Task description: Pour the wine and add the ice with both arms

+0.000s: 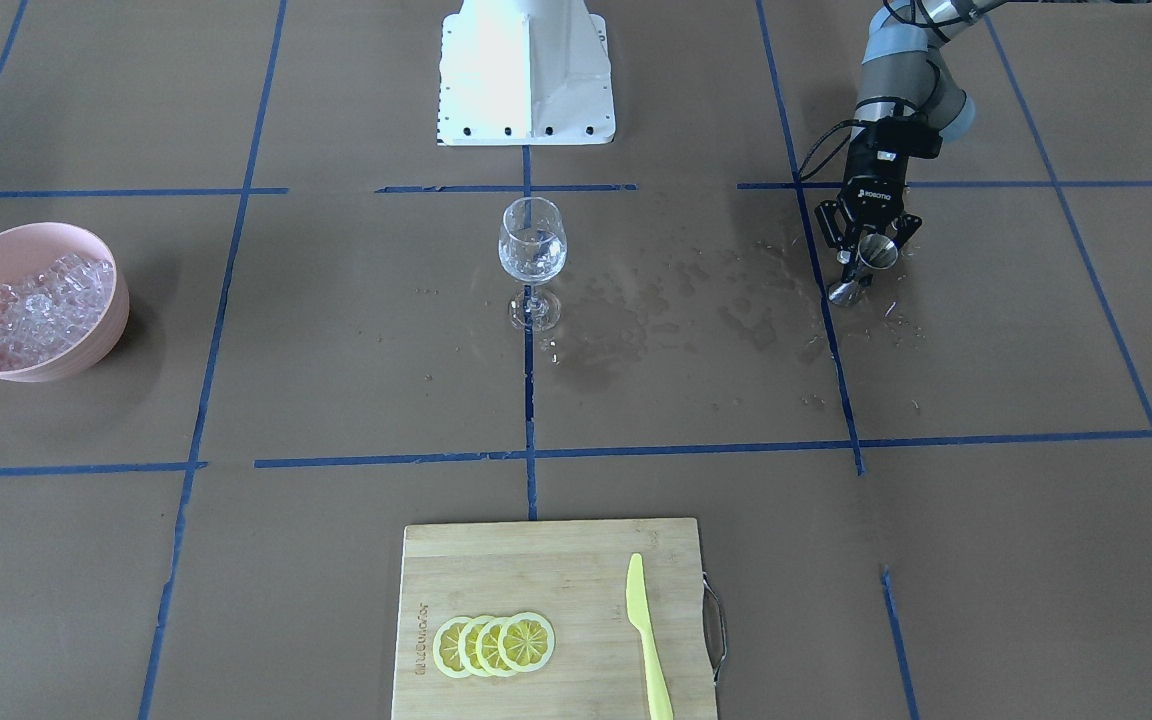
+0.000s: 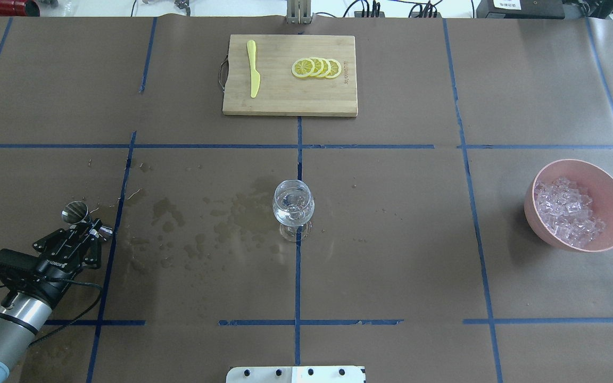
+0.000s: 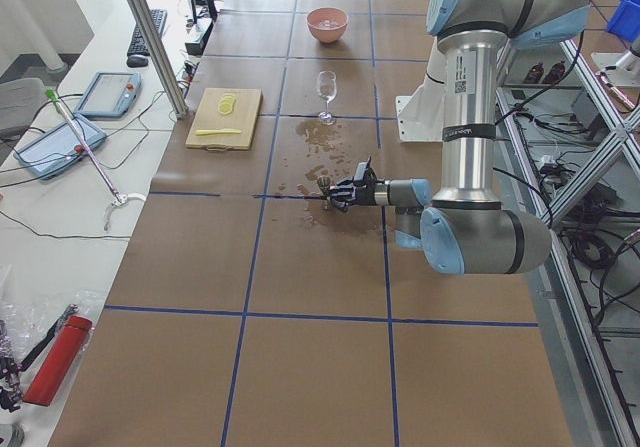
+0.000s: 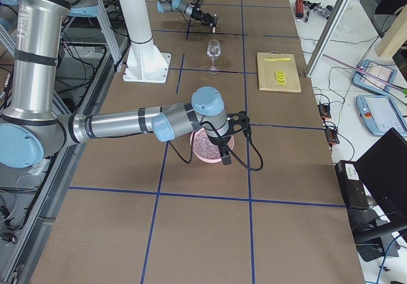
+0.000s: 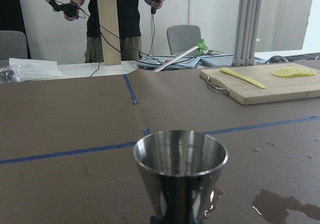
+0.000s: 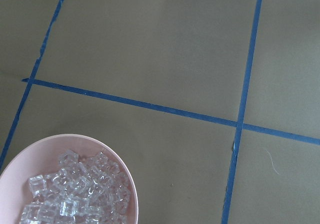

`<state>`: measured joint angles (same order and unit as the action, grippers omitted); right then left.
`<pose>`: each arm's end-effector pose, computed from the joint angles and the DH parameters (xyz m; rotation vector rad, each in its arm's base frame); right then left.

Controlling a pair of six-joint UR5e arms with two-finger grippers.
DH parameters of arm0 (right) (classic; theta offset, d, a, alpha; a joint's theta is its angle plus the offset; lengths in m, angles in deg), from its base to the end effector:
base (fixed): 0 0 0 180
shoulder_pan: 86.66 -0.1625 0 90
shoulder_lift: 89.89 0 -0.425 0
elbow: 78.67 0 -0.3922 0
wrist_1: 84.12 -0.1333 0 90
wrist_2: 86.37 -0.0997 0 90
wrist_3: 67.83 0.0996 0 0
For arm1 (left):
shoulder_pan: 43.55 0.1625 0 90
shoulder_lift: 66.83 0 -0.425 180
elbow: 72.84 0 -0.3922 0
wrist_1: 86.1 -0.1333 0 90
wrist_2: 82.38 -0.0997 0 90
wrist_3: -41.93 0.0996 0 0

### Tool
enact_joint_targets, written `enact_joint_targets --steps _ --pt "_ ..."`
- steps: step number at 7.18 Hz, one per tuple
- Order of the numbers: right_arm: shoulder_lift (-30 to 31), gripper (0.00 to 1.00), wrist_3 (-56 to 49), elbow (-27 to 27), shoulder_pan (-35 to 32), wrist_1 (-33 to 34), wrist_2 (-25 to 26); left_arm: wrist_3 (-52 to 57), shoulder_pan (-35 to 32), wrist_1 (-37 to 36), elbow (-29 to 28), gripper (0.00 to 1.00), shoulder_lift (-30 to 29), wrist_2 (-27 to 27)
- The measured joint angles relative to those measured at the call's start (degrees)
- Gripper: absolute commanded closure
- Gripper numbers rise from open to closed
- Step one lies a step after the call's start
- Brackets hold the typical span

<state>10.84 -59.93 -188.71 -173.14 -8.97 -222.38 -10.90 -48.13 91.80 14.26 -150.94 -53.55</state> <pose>0.0353 -0.4302 0.5389 0.3177 -0.8259 -0.0979 0.3911 -0.2526 0.5564 1.2383 0.8208 -0.2750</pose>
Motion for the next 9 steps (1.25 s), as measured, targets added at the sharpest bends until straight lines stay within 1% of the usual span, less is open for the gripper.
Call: enact_joint_targets --steps 4,7,9 --pt "0.0 0.0 0.0 0.0 0.0 0.02 0.03 0.01 0.19 0.0 -0.06 0.67 0.0 0.07" --pt "-0.06 0.0 0.0 0.08 0.0 0.02 0.04 0.01 0.45 0.06 -0.09 0.67 0.0 0.04" --pt "-0.14 0.0 0.0 0.08 0.0 0.04 0.04 -0.03 0.51 0.08 -0.09 0.6 0.02 -0.02"
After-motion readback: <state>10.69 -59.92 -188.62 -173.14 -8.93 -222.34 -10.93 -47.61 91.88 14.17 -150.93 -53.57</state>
